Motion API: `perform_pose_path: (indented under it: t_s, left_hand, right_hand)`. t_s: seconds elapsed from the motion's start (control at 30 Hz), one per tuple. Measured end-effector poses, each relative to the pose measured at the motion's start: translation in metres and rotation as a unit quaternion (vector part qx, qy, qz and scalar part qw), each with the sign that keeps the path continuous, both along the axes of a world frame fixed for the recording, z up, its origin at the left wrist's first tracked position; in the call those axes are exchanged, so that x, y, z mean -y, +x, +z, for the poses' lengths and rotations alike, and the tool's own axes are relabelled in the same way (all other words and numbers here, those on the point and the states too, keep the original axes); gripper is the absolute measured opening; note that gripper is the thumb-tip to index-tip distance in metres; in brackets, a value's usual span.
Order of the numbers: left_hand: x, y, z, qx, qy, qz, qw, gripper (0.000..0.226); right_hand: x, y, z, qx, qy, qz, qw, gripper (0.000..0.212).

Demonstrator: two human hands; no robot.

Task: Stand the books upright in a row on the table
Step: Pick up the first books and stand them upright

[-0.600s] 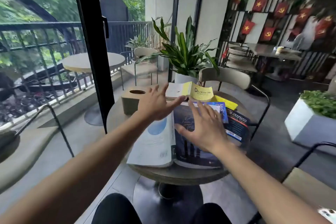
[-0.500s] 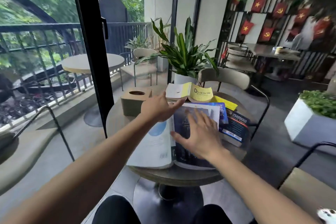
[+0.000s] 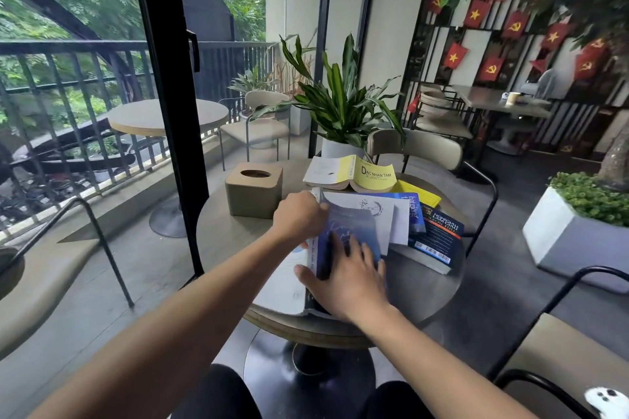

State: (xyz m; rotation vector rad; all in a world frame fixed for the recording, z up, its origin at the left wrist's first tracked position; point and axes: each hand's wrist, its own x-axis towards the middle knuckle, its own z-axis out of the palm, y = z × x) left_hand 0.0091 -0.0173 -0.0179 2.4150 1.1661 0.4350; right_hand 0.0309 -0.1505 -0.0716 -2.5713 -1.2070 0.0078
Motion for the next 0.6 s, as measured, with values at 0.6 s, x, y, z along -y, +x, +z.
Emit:
perform_pose_path:
  t_s: [0.6]
  left_hand:
    - [0.023, -0.080, 0.032, 0.293, 0.270, -0.003, 0.917, 0.024]
  right_hand:
    - [-0.064, -0.046, 0.009, -0.098, 0.231, 0.106, 0.962, 0.082]
